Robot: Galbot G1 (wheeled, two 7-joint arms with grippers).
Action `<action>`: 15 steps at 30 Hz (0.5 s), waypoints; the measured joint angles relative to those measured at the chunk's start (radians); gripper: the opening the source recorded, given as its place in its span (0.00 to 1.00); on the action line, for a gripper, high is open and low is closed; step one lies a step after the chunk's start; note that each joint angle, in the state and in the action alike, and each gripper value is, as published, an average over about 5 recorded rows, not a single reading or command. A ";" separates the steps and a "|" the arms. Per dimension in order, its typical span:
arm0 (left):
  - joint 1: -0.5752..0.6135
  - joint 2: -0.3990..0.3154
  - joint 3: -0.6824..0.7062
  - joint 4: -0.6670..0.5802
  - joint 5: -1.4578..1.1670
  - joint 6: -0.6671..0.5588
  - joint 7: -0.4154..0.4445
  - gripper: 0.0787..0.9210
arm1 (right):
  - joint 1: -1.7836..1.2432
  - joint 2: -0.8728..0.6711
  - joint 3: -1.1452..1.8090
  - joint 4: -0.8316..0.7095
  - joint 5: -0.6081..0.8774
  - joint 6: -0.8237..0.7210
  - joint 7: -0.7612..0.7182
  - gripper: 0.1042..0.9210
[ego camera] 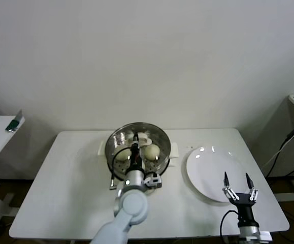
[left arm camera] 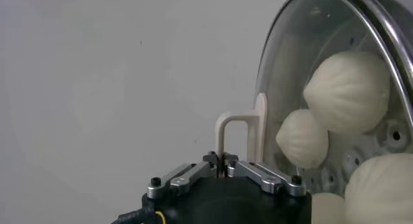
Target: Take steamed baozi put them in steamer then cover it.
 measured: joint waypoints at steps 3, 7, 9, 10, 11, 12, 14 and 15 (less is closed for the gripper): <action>0.004 0.005 0.001 -0.006 -0.001 -0.005 0.000 0.09 | 0.000 0.000 -0.001 0.000 -0.001 0.000 -0.001 0.88; 0.011 0.016 0.006 -0.024 -0.008 -0.008 0.005 0.20 | 0.001 0.000 -0.003 0.001 -0.003 -0.002 -0.003 0.88; 0.015 0.023 0.007 -0.036 -0.013 -0.007 0.011 0.27 | 0.002 0.000 -0.004 0.001 -0.004 -0.005 -0.005 0.88; 0.017 0.027 0.007 -0.043 -0.017 -0.007 0.014 0.31 | 0.002 0.000 -0.005 0.001 -0.004 -0.007 -0.006 0.88; 0.019 0.031 0.008 -0.050 -0.021 -0.006 0.017 0.34 | 0.003 0.000 -0.005 0.002 -0.004 -0.009 -0.007 0.88; 0.022 0.036 0.008 -0.058 -0.025 -0.005 0.020 0.37 | 0.003 0.000 -0.006 0.002 -0.004 -0.011 -0.007 0.88; 0.027 0.045 0.009 -0.075 -0.036 -0.003 0.026 0.44 | 0.004 -0.001 -0.006 0.003 -0.004 -0.016 -0.009 0.88; 0.030 0.050 0.010 -0.085 -0.042 -0.002 0.028 0.47 | 0.004 -0.001 -0.007 0.003 -0.004 -0.018 -0.011 0.88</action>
